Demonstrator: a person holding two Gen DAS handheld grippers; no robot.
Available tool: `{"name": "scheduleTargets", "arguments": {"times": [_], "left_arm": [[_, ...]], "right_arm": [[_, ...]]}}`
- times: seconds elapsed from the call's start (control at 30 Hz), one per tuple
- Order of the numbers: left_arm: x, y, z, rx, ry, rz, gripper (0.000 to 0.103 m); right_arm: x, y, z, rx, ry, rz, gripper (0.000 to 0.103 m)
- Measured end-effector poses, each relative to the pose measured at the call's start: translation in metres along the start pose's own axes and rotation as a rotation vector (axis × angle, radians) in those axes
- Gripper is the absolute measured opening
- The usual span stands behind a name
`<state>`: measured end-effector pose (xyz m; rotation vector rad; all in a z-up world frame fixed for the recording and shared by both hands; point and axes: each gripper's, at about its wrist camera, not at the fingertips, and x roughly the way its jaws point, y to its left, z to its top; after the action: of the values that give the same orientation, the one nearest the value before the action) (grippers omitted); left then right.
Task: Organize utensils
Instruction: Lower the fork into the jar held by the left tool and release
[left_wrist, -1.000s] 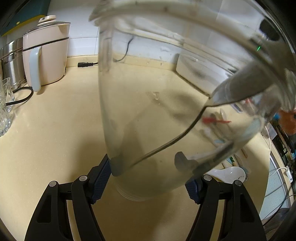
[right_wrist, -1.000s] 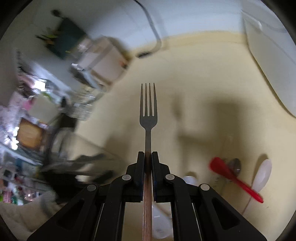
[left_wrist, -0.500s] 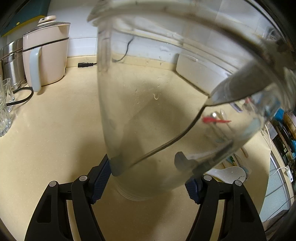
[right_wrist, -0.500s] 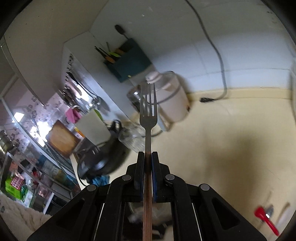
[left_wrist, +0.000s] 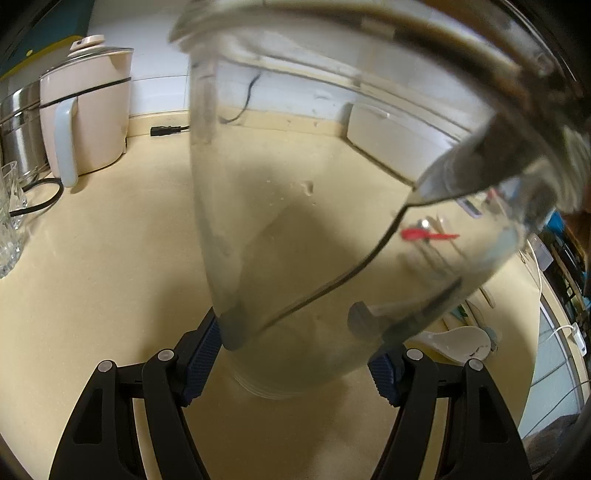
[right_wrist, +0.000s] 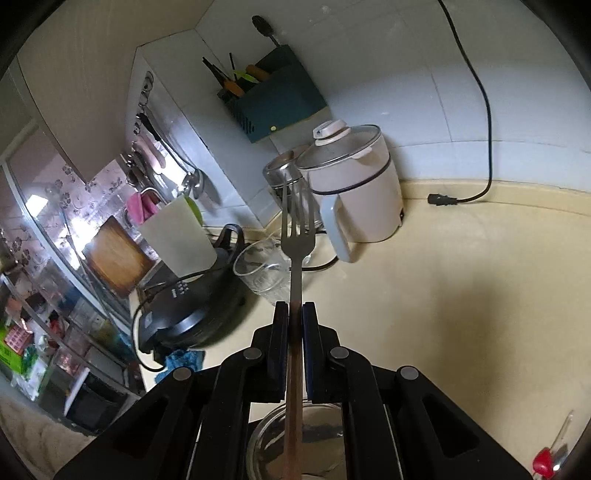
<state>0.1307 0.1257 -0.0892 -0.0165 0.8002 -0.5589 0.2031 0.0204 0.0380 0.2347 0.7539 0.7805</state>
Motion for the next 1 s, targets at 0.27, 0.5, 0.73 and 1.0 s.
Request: {"name": "scheduleTargets", "arguments": {"times": [0.27,0.5,0.73,1.0], "left_arm": [[-0.004,0.004,0.001,-0.01,-0.002,-0.009,0.075],[-0.001,0.004,0.003,-0.012,-0.001,-0.011,0.075],[-0.001,0.006,0.003,-0.016,-0.002,-0.014,0.075],[0.001,0.007,0.007,-0.023,-0.008,-0.012,0.075]], "right_arm": [[-0.004,-0.005,-0.005,0.028,0.013,0.024,0.007],[-0.061,0.009,0.007,-0.034,0.063,0.053,0.007],[-0.095,0.018,0.0,-0.178,0.299,-0.034,0.007],[-0.073,0.029,-0.004,-0.325,0.566,-0.121,0.007]]}}
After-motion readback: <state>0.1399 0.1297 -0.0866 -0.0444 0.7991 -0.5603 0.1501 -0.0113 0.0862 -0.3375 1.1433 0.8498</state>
